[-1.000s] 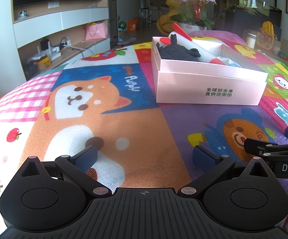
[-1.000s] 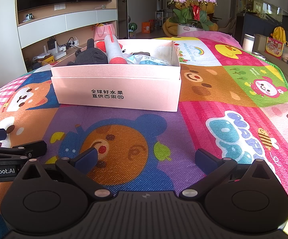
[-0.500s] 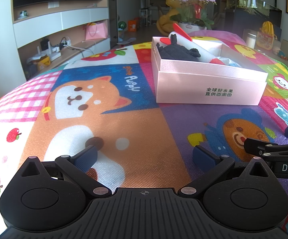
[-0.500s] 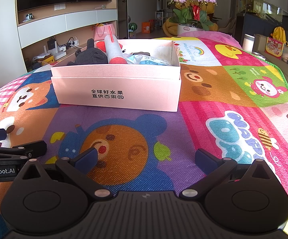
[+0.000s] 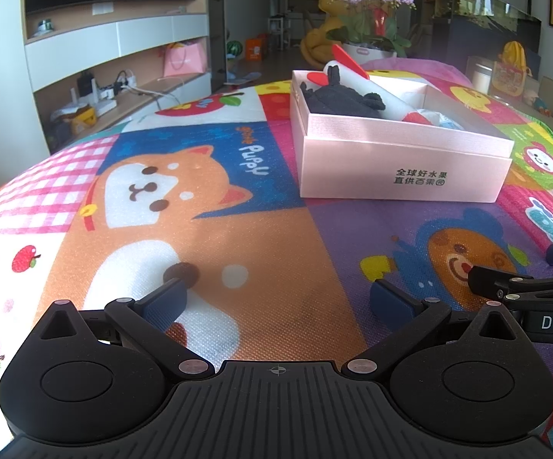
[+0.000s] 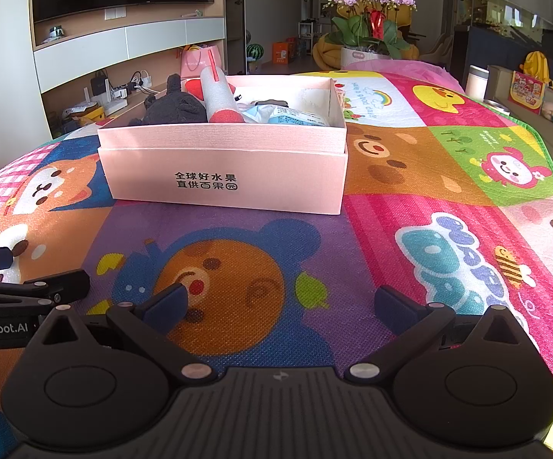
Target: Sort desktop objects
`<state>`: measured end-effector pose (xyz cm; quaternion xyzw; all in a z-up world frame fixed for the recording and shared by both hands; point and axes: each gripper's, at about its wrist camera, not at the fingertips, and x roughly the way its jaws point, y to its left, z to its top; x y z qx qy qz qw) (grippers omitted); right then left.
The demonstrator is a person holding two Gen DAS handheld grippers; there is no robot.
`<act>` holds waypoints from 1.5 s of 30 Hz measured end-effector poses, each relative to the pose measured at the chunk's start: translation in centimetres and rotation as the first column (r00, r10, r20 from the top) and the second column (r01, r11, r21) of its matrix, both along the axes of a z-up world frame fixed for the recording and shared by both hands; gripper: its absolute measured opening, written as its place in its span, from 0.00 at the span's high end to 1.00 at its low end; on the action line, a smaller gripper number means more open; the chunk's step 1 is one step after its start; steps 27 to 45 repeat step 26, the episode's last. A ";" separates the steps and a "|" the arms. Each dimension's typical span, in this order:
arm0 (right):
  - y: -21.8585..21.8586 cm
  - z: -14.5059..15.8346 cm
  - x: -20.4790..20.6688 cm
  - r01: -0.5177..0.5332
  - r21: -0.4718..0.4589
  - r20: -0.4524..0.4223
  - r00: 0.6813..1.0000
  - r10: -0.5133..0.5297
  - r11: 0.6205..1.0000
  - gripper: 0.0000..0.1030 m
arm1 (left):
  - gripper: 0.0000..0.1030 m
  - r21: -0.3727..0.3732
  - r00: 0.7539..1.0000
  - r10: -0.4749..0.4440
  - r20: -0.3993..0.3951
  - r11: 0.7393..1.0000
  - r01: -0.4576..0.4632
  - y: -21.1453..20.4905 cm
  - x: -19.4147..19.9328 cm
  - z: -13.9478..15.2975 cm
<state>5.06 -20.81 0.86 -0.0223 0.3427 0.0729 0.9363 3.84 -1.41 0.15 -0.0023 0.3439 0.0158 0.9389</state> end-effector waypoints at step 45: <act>0.0 0.0 0.0 0.000 0.000 0.000 1.000 0.000 1.000 0.00 | 0.00 -0.013 0.999 -0.012 -0.045 1.000 0.011 0.4 0.3 0.4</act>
